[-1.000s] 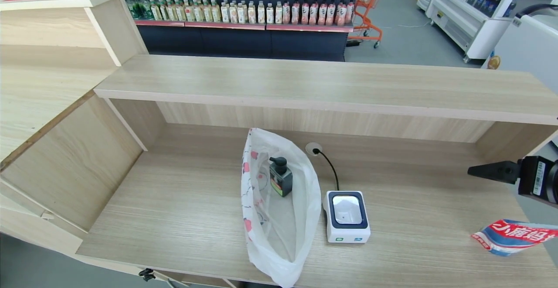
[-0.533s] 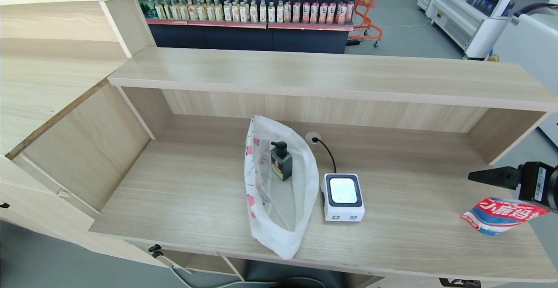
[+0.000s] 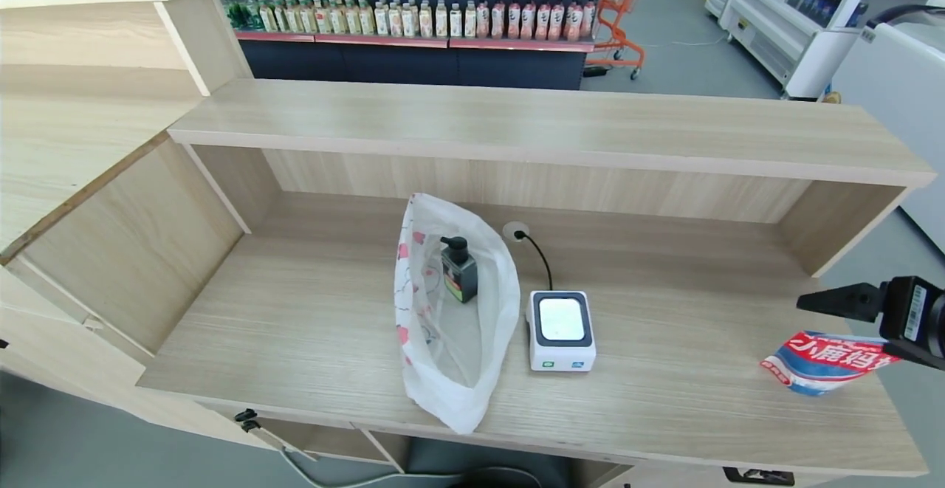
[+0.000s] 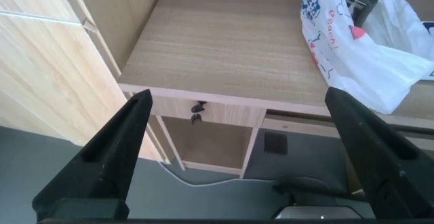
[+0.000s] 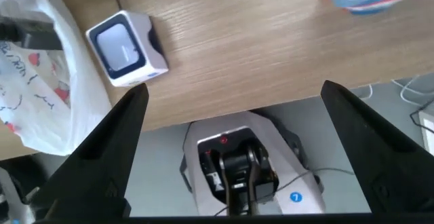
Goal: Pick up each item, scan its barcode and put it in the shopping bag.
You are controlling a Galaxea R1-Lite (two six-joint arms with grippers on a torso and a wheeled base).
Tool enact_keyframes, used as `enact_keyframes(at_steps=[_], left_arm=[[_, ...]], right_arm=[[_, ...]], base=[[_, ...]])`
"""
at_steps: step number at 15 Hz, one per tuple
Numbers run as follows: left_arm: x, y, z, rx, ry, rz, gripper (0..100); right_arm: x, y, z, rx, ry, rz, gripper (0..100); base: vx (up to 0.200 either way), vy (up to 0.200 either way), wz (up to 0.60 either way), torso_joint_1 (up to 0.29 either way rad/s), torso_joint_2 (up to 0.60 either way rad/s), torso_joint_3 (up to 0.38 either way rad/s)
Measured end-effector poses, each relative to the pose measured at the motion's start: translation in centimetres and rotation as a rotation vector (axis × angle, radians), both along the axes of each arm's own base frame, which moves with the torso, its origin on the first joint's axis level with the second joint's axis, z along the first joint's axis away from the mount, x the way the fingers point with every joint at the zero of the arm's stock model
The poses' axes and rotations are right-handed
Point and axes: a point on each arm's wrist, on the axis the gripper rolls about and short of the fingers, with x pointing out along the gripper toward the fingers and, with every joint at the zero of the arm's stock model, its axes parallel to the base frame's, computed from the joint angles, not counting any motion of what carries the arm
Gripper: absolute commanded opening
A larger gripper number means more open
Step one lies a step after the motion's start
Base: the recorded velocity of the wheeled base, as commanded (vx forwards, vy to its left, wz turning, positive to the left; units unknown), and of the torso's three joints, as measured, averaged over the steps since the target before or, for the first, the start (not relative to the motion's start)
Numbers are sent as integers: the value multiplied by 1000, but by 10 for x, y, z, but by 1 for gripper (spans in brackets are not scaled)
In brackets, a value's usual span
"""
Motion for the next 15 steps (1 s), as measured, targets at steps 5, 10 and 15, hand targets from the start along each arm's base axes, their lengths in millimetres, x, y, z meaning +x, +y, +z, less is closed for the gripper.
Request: enact_keyframes(at_steps=[5,10,15], left_arm=[[0,0,0,0,0,-2,100],[0,0,0,0,0,-2,100],[0,0,0,0,0,-3,100]], right_arm=[[-12,-4,-3,93,79,-106,100],[-17,-9,-3,137,100,-183,100],[-19,-9,0,244,144,-286,100]], base=[[0,-200,0,1,3,0],[0,-120,0,1,0,1],[0,0,0,0,0,0]])
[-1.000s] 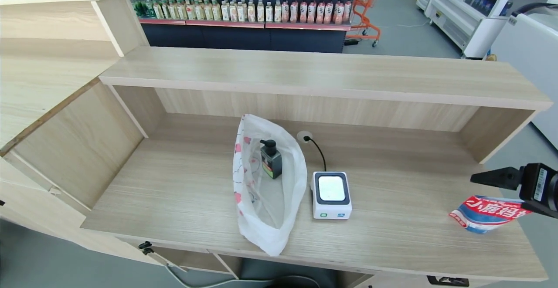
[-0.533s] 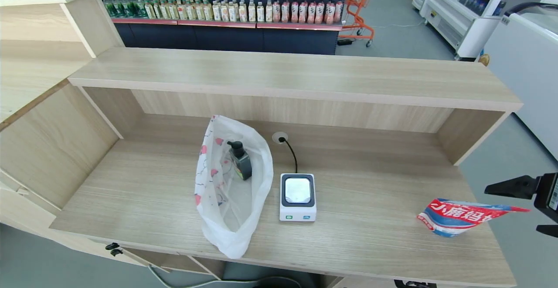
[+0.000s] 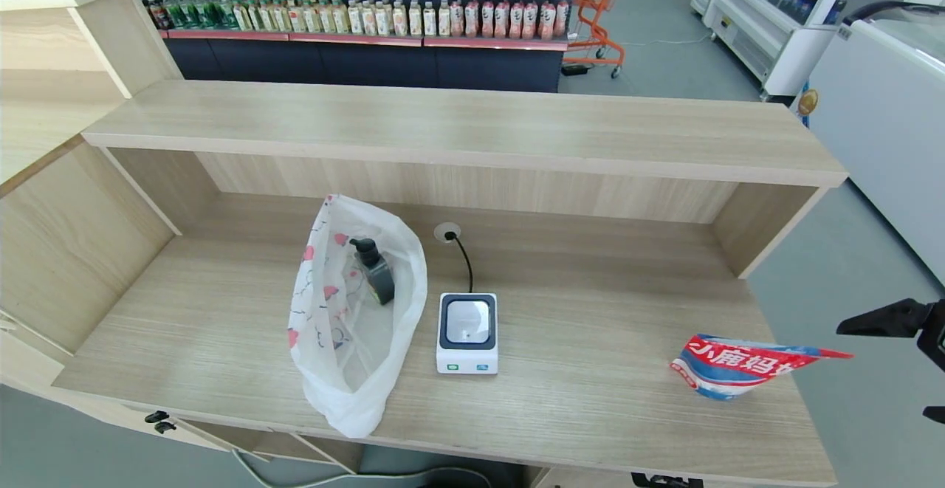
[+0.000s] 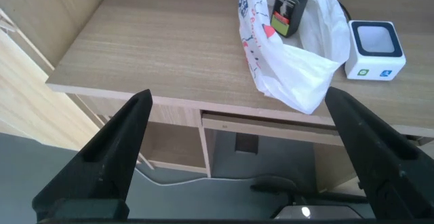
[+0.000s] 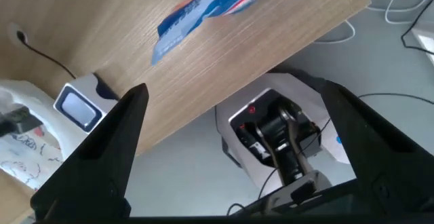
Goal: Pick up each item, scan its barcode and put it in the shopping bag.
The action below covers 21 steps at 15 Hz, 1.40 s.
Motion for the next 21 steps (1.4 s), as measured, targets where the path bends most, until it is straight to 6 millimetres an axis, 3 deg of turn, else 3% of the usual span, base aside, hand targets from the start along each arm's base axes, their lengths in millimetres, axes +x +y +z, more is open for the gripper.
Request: enact_keyframes(at_steps=[4,10,14,18,21], left_arm=[[0,0,0,0,0,1,100],[0,0,0,0,0,1,100],[0,0,0,0,0,1,100],[0,0,0,0,0,1,100],[0,0,0,0,0,1,100]], right_arm=[[17,-2,0,33,47,-125,100],[79,3,-21,-41,74,-180,100],[118,19,-52,-53,119,-137,100],[142,33,-86,-99,195,-102,100],[160,43,-98,-115,143,-65,100]], base=[[0,0,0,0,0,0],[0,0,0,0,0,0],[0,0,0,0,0,0],[0,0,0,0,0,0],[0,0,0,0,0,0]])
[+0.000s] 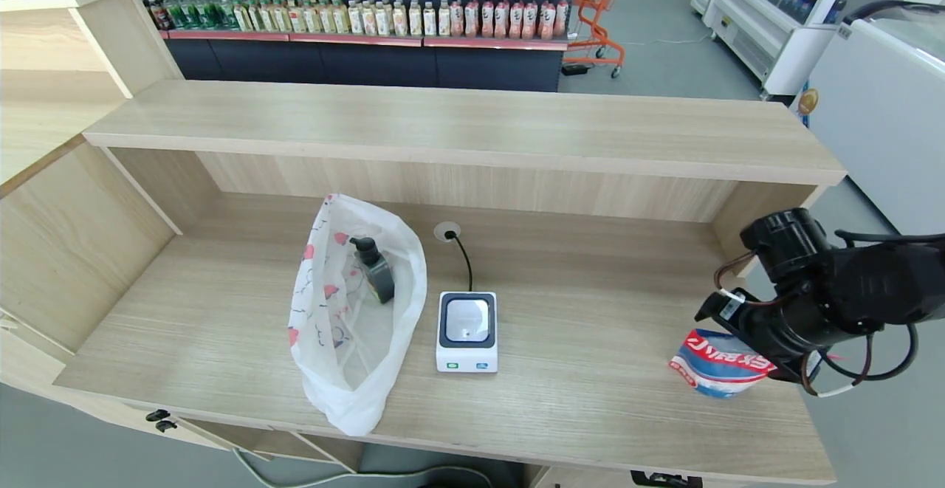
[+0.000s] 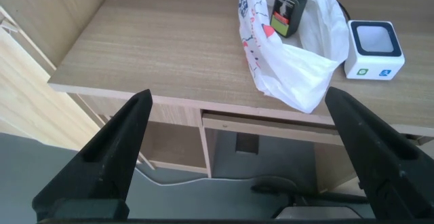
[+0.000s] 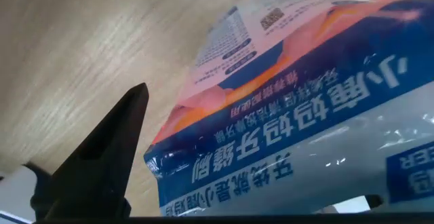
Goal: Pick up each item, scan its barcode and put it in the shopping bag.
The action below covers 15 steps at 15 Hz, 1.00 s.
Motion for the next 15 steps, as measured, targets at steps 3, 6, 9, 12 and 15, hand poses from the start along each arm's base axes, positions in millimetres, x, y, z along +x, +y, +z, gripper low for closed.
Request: enact_keyframes(at_steps=[3,6,9,12,15], left_arm=[[0,0,0,0,0,0,100],[0,0,0,0,0,0,100],[0,0,0,0,0,0,100],[0,0,0,0,1,0,100],[0,0,0,0,0,0,100]], right_arm=[[10,4,-14,-66,3,38,0],[16,6,-27,-85,35,51,0],[21,4,-31,-177,24,91,0],[23,4,-29,-263,-23,185,0],[21,5,-16,-331,-112,390,0]], base=[[0,0,0,0,0,0],[0,0,0,0,0,0],[0,0,0,0,0,0],[0,0,0,0,0,0],[0,0,0,0,0,0]])
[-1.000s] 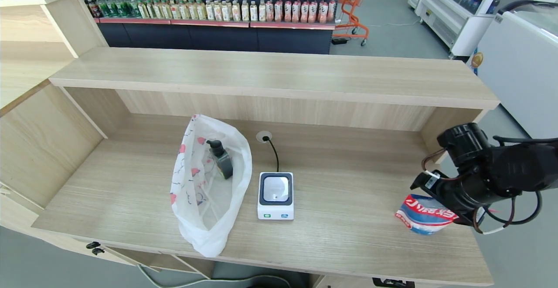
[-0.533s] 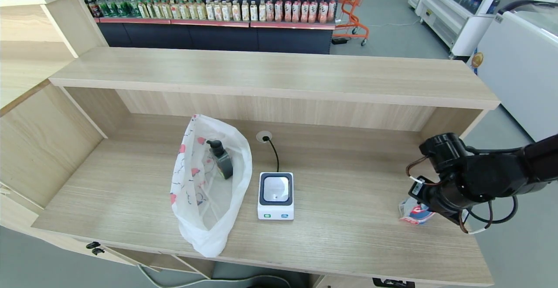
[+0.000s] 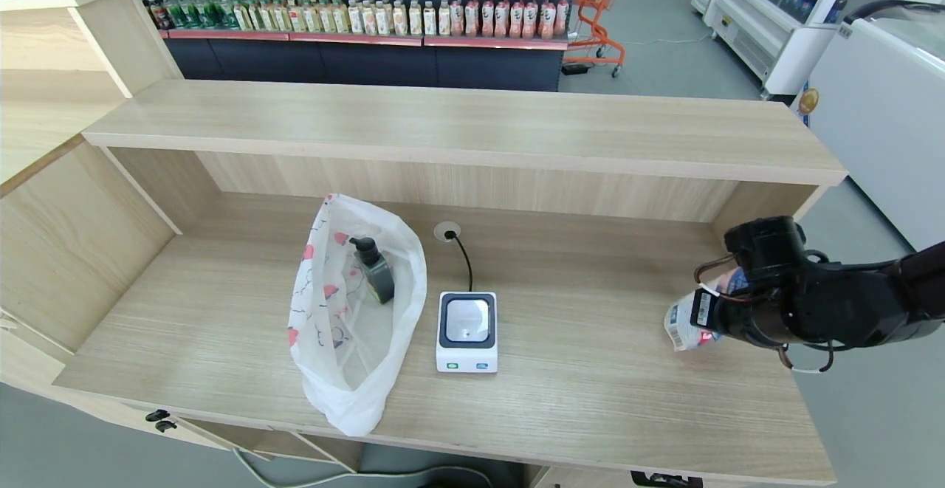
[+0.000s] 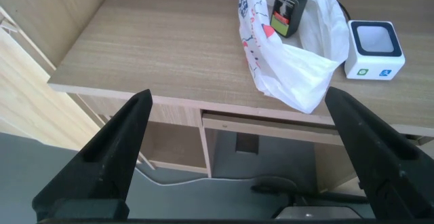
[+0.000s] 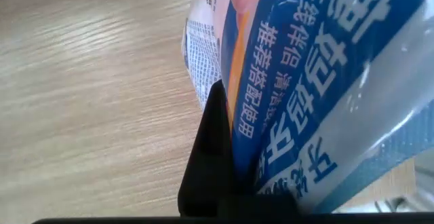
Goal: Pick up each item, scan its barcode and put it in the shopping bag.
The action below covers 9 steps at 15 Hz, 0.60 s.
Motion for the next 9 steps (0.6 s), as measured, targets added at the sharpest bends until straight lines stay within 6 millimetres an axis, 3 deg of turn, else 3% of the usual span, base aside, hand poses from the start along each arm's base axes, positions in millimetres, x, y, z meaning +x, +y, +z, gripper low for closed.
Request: enact_keyframes(at_steps=[4,7,9], left_arm=[[0,0,0,0,0,0,100],[0,0,0,0,0,0,100],[0,0,0,0,0,0,100]], right_arm=[[-29,-7,23,4,-171,704,0],[-58,-29,34,39,-438,1228,0],[-73,-39,38,-30,-644,1448,0]], base=[[0,0,0,0,0,0],[0,0,0,0,0,0],[0,0,0,0,0,0]])
